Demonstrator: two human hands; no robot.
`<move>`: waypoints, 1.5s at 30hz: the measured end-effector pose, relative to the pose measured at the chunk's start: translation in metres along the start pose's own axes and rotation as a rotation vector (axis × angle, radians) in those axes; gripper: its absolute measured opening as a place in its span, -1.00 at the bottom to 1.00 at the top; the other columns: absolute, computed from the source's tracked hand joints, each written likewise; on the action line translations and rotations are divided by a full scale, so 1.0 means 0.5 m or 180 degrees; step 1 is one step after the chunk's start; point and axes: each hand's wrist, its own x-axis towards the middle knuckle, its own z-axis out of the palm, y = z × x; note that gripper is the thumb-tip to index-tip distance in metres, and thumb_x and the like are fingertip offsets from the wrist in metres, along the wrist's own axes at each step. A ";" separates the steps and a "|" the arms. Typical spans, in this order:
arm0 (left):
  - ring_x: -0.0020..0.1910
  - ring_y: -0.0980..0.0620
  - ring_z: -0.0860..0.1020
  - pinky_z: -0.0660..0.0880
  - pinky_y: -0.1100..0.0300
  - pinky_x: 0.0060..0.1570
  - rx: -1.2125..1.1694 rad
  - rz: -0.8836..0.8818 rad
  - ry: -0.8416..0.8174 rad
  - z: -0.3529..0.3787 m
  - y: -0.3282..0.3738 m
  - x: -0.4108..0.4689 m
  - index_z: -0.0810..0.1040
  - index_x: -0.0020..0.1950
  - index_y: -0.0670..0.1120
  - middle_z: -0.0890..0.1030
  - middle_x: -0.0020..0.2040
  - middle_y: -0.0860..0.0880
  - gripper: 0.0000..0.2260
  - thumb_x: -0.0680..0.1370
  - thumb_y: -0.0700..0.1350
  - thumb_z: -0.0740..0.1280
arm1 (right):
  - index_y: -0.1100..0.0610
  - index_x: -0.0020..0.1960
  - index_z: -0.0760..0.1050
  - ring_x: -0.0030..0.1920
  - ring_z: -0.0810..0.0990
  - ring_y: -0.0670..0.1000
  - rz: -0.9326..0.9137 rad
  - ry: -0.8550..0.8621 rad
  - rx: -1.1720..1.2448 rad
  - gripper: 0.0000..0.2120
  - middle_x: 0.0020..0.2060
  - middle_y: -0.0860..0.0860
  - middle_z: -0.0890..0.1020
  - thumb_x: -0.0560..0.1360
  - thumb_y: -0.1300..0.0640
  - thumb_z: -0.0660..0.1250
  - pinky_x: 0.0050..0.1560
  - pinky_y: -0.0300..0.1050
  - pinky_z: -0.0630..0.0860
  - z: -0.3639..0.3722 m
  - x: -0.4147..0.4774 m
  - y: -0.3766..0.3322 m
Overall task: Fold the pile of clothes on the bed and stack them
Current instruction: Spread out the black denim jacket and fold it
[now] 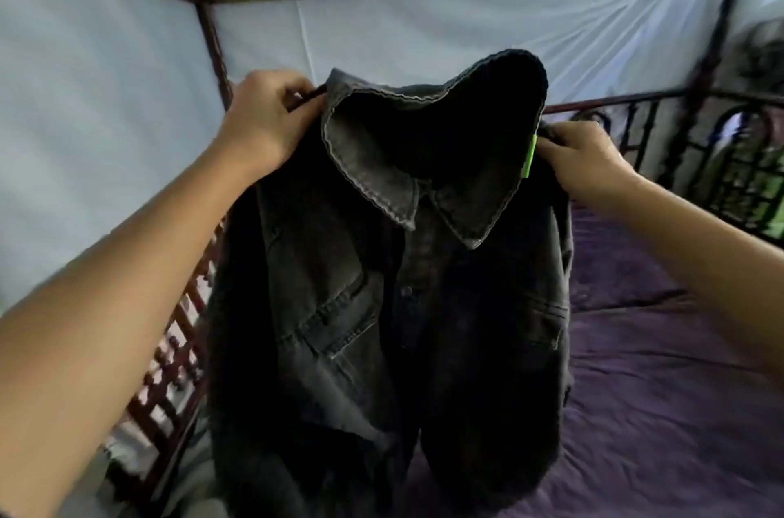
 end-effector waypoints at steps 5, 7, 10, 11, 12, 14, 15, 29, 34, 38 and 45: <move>-0.31 0.06 0.49 0.37 0.11 -0.28 0.0731 0.0508 -0.1276 0.046 -0.032 0.013 0.49 -0.38 -0.02 0.53 -0.41 -0.02 -0.57 0.21 0.36 0.36 | 0.26 -0.20 0.45 -0.38 0.34 -0.15 -0.0204 0.0075 -0.0124 -0.52 -0.38 -0.03 0.39 0.48 -0.19 0.29 -0.36 -0.15 0.29 -0.106 0.003 0.011; -0.31 -0.07 0.55 0.37 0.07 -0.28 0.1149 0.0340 -0.1573 0.074 -0.088 0.037 0.50 -0.43 -0.07 0.53 -0.42 -0.11 -0.58 0.28 0.27 0.46 | 0.29 -0.17 0.46 -0.32 0.37 -0.08 -0.0229 -0.0072 -0.0103 -0.45 -0.35 0.00 0.40 0.41 -0.26 0.27 -0.27 -0.08 0.32 -0.123 0.008 0.008; -0.29 -0.08 0.54 0.41 0.00 -0.26 0.0781 -0.0370 -0.1704 0.131 -0.192 0.047 0.55 -0.37 -0.20 0.54 -0.38 -0.25 -0.70 0.43 -0.02 0.49 | 0.32 -0.12 0.49 -0.28 0.43 -0.01 -0.0125 -0.0321 -0.0019 -0.45 -0.32 0.05 0.48 0.40 -0.23 0.29 -0.22 -0.01 0.37 -0.118 0.002 0.024; -0.29 -0.05 0.50 0.41 -0.02 -0.26 0.0388 -0.0611 -0.1679 0.156 -0.220 0.044 0.57 -0.29 -0.25 0.55 -0.34 -0.30 -0.74 0.46 -0.07 0.46 | 0.31 -0.12 0.50 -0.29 0.44 0.00 -0.0022 -0.0395 0.0026 -0.48 -0.32 0.06 0.49 0.41 -0.20 0.30 -0.22 -0.02 0.37 -0.118 0.000 0.034; -0.28 -0.03 0.47 0.38 -0.03 -0.26 0.0003 -0.0810 -0.1646 0.180 -0.241 0.042 0.57 -0.23 -0.28 0.54 -0.33 -0.30 -0.76 0.48 -0.11 0.43 | 0.30 -0.13 0.51 -0.31 0.46 0.00 0.0098 -0.0466 0.0028 -0.52 -0.33 0.06 0.50 0.44 -0.18 0.32 -0.23 -0.04 0.37 -0.119 -0.002 0.042; -0.26 -0.01 0.48 0.37 0.08 -0.24 -0.0590 -0.1024 -0.1569 0.232 -0.256 0.054 0.57 -0.16 -0.21 0.56 -0.31 -0.16 -0.84 0.54 -0.13 0.36 | 0.25 -0.16 0.55 -0.35 0.54 -0.04 0.0361 -0.0552 0.0052 -0.59 -0.37 0.02 0.56 0.50 -0.13 0.35 -0.28 -0.15 0.44 -0.125 -0.005 0.055; -0.27 0.01 0.53 0.41 0.14 -0.24 -0.0826 -0.1067 -0.1539 0.254 -0.255 0.070 0.58 -0.14 -0.15 0.60 -0.29 -0.07 -0.87 0.56 -0.14 0.33 | 0.22 -0.14 0.59 -0.35 0.60 -0.05 0.0530 -0.0594 0.0216 -0.63 -0.35 0.01 0.63 0.50 -0.12 0.35 -0.31 -0.20 0.50 -0.131 -0.008 0.059; 0.05 -0.22 0.57 0.44 -0.02 -0.01 0.0072 0.0451 -0.1525 0.660 -0.062 0.412 0.62 0.05 -0.02 0.64 0.02 -0.18 -0.68 0.51 0.19 0.30 | 0.15 0.05 0.55 -0.12 0.62 -0.01 0.1372 0.0211 0.0880 -0.70 -0.12 0.11 0.67 0.53 -0.07 0.27 -0.07 0.00 0.58 -0.216 -0.096 0.265; 0.06 -0.24 0.54 0.47 -0.06 0.04 0.0255 0.0343 -0.1855 0.980 0.045 0.371 0.57 0.02 -0.07 0.61 0.06 -0.21 -0.81 0.60 0.00 0.25 | 0.07 -0.23 0.40 -0.45 0.38 -0.25 0.1654 0.1047 -0.0280 -0.74 -0.45 -0.19 0.47 0.58 -0.03 0.27 -0.39 -0.37 0.32 -0.270 -0.120 0.480; 0.04 -0.22 0.53 0.45 -0.04 0.08 0.0334 0.0014 -0.2203 1.234 0.130 0.324 0.48 -0.11 0.00 0.60 0.02 -0.16 -0.89 0.59 -0.02 0.24 | 0.11 -0.14 0.41 -0.34 0.43 -0.14 0.2247 0.1190 -0.0792 -0.74 -0.35 -0.07 0.52 0.57 -0.07 0.26 -0.29 -0.13 0.38 -0.355 -0.152 0.703; -0.05 -0.15 0.50 0.35 0.07 -0.13 0.0479 -0.0109 -0.2740 1.715 0.310 0.261 0.45 -0.11 0.05 0.58 0.03 -0.12 -0.91 0.60 -0.03 0.23 | 0.09 -0.18 0.35 -0.17 0.52 0.03 0.3307 0.0915 -0.0847 -0.74 -0.25 -0.02 0.58 0.59 -0.06 0.23 -0.21 -0.07 0.32 -0.544 -0.215 1.134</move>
